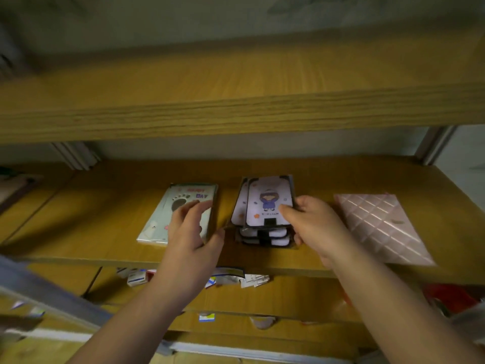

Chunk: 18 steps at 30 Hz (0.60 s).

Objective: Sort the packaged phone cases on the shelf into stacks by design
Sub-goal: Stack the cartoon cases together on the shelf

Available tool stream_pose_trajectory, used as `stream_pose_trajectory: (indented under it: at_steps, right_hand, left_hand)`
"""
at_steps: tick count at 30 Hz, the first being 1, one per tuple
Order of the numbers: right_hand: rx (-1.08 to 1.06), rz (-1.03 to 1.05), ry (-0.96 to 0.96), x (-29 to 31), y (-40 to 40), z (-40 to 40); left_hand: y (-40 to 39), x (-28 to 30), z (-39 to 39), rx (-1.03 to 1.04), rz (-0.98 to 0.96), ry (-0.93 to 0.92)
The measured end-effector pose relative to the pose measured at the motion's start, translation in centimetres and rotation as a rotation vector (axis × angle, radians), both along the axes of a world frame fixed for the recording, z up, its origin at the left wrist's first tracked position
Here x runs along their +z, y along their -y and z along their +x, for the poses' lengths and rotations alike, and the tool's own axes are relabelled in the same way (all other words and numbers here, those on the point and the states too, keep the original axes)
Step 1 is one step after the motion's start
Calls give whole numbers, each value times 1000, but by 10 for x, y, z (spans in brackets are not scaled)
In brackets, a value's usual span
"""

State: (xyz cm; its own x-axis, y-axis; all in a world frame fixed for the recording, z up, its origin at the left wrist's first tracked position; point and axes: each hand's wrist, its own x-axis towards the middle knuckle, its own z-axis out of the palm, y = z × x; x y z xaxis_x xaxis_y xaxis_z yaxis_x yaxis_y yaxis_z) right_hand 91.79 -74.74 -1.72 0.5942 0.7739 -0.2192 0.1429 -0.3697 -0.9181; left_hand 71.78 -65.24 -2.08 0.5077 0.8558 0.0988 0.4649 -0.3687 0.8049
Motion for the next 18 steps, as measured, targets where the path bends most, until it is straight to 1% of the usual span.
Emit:
stream_pose_trajectory:
  at_steps: [2, 5, 6, 7, 10, 13, 15, 18]
  right_hand:
    - [51, -79, 109, 1, 1, 0]
    - [42, -240, 520, 2, 5, 0]
    - [21, -258, 634, 5, 7, 0]
    - [10, -246, 703, 8, 9, -3]
    - [39, -90, 815, 12, 9, -10]
    - [92, 114, 892, 13, 3, -22]
    - [133, 194, 891, 15, -4, -33]
    - [198, 246, 872, 15, -18, -53]
  left_hand:
    - [1, 0, -7, 19, 6, -5]
    - [1, 1, -18, 41, 38, -41]
    - [0, 1, -21, 48, 49, -53]
    - [0, 1, -22, 52, 60, -57]
    - [-1, 4, -25, 41, 106, -62]
    - [-5, 9, -32, 44, 213, -146]
    - [-8, 13, -39, 43, 305, -194]
    - [-12, 22, -54, 47, 394, -292]
